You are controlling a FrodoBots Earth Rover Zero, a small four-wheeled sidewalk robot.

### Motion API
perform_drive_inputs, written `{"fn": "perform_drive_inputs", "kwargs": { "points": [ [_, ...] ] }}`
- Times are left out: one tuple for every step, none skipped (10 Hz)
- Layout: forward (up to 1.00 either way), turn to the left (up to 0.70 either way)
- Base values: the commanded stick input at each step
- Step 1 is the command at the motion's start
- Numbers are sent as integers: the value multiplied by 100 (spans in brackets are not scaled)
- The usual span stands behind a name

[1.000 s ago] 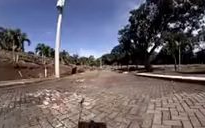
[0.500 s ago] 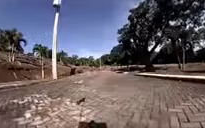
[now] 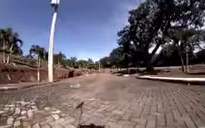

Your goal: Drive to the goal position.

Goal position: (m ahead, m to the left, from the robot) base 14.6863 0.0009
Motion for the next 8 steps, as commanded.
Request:
{"fn": "perform_drive_inputs", "kwargs": {
  "points": [
    [100, 0],
    [100, 0],
    [100, 0],
    [100, 0],
    [100, 0],
    [100, 0],
    [100, 0],
    [100, 0]
  ]
}}
